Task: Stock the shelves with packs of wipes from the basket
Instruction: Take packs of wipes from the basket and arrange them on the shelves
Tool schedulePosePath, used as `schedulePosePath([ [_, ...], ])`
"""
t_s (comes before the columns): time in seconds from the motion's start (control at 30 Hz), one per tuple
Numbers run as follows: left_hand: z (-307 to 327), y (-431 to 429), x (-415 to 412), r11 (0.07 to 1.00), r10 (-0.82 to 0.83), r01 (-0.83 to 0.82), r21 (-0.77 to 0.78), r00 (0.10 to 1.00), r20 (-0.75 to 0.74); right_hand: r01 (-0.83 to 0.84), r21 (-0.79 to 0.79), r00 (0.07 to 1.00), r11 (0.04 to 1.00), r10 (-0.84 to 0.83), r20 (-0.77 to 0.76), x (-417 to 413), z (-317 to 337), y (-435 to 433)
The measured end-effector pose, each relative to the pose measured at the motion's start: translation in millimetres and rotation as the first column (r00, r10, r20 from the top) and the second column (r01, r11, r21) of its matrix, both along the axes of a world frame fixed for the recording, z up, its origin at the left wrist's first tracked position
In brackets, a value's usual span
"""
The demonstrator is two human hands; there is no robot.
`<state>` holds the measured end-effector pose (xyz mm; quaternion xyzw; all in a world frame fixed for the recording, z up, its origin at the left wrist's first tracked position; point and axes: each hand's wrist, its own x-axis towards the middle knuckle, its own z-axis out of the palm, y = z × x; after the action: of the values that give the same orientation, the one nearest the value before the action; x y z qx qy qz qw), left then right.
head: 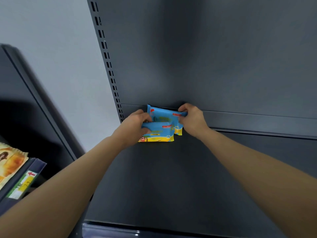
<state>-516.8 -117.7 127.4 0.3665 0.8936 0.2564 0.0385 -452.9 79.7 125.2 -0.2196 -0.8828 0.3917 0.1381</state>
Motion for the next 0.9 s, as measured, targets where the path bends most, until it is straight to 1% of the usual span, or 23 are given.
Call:
schedulePosePath([
  [0.2,-2,23,-12,0.996,-0.031,0.019,-0.087,0.99,-0.136,-0.006,0.013,0.997,1.0,0.007,-0.08,2,-1,4],
  [0.27,-5,30,-14,0.992,-0.02,-0.008,-0.124,0.975,-0.223,0.008,0.005,0.995,1.0,-0.008,-0.097,4,-2,5],
  [0.37,-10,39,-15,0.993,0.01,-0.049,-0.111,0.945,-0.327,0.04,0.05,0.991,0.998,-0.033,-0.131,9,-3,7],
  [0.43,-13,43,-14,0.993,0.026,-0.067,-0.098,0.928,-0.372,0.061,0.068,0.988,0.996,-0.05,-0.147,15,-3,8],
  [0.57,-21,47,-12,0.98,0.033,-0.117,-0.162,0.893,-0.45,0.055,0.109,0.987,0.992,-0.038,-0.158,30,2,11],
  [0.63,-24,46,-10,0.975,0.049,-0.148,-0.166,0.87,-0.491,0.049,0.148,0.987,0.988,-0.025,-0.16,39,6,12],
  [0.73,-25,45,-4,0.965,0.06,-0.183,-0.187,0.851,-0.522,0.036,0.193,0.988,0.98,-0.006,-0.153,53,11,12],
  [0.9,-21,44,15,0.964,0.091,-0.204,-0.169,0.855,-0.511,-0.001,0.245,0.995,0.97,0.025,-0.095,77,17,12],
])
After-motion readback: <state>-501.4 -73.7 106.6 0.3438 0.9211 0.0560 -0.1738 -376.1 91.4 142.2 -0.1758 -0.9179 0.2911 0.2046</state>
